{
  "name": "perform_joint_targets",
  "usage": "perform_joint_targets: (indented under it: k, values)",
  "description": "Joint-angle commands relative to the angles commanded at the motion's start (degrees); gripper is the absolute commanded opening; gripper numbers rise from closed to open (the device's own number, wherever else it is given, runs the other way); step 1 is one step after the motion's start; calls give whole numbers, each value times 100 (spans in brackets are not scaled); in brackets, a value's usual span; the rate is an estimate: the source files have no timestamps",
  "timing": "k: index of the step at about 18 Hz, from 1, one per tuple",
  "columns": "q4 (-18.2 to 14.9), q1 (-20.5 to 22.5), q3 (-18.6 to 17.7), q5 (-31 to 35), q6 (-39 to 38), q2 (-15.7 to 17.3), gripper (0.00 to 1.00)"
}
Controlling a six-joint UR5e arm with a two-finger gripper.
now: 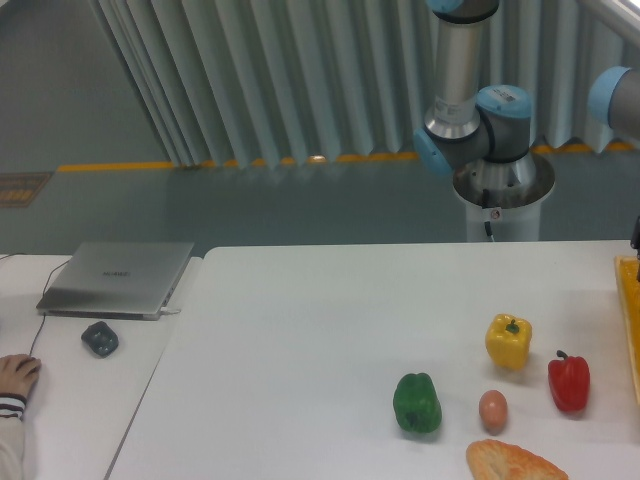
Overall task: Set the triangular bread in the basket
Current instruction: 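Lower the gripper from beside the yellow basket toward the table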
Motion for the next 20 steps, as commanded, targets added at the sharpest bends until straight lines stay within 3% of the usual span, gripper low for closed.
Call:
perform_joint_targets:
  k: [8, 11, 20]
  values:
    - [96, -123, 26, 0, -53, -9, 100]
    - [140, -141, -35, -17, -632, -9, 100]
    - [255, -325, -62, -18, -1045, -88, 100]
